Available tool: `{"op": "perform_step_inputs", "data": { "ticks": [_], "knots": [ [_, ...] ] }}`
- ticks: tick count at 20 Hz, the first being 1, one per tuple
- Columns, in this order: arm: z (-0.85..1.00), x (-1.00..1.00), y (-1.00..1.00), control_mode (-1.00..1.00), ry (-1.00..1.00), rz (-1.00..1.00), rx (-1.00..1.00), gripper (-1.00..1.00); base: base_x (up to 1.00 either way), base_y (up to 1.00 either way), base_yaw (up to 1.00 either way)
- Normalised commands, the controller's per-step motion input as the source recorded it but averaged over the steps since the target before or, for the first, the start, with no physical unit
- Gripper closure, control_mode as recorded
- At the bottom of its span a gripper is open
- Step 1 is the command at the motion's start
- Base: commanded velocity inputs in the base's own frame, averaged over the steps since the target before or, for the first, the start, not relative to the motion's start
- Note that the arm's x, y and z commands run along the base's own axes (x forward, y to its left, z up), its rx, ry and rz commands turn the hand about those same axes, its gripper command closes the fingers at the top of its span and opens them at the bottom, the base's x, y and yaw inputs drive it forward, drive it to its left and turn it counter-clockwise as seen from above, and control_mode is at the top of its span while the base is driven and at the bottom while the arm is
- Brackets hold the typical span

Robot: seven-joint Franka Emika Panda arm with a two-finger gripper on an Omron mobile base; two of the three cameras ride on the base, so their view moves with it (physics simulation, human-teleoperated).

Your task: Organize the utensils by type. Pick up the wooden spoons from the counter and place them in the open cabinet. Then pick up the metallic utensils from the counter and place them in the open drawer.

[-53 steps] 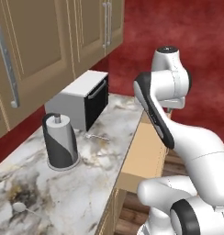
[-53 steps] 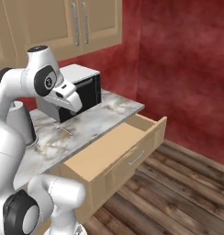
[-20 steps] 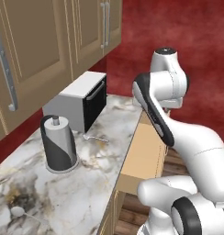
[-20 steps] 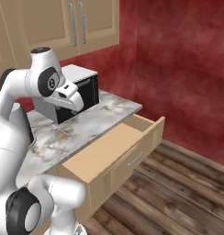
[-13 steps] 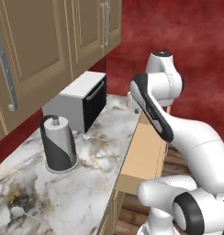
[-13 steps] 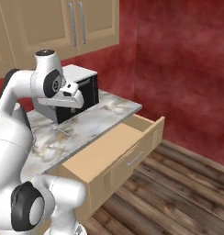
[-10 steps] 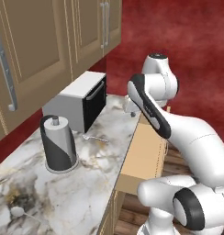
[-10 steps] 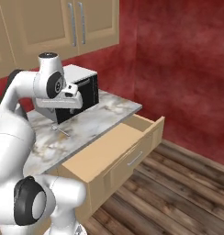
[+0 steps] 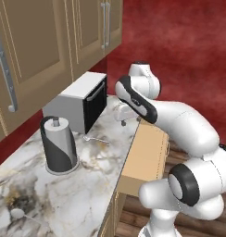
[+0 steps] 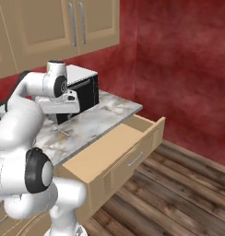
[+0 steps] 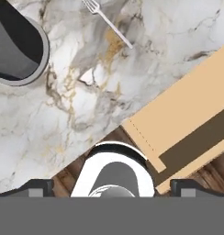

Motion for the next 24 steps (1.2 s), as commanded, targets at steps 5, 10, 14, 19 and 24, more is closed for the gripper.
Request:
{"op": "perform_step_inputs", "data": {
  "ticks": [5, 10, 14, 19, 24],
  "knots": [
    [-0.19, 0.40, 0.22, -1.00, 0.26, 0.22, -0.02, -1.00, 0.00, 0.00, 0.00],
    [-0.30, 0.14, 0.33, -1.00, 0.20, 0.23, -0.15, -1.00, 0.00, 0.00, 0.00],
    [-0.29, 0.17, 0.28, -1.00, 0.11, 0.27, -0.08, -1.00, 0.00, 0.00, 0.00],
    [-0.24, 0.02, 0.06, -1.00, -0.03, 0.24, -0.01, -1.00, 0.00, 0.00, 0.00],
    [-0.26, 0.03, -0.02, -1.00, -0.14, 0.03, 0.13, -1.00, 0.00, 0.00, 0.00]
  ]
}}
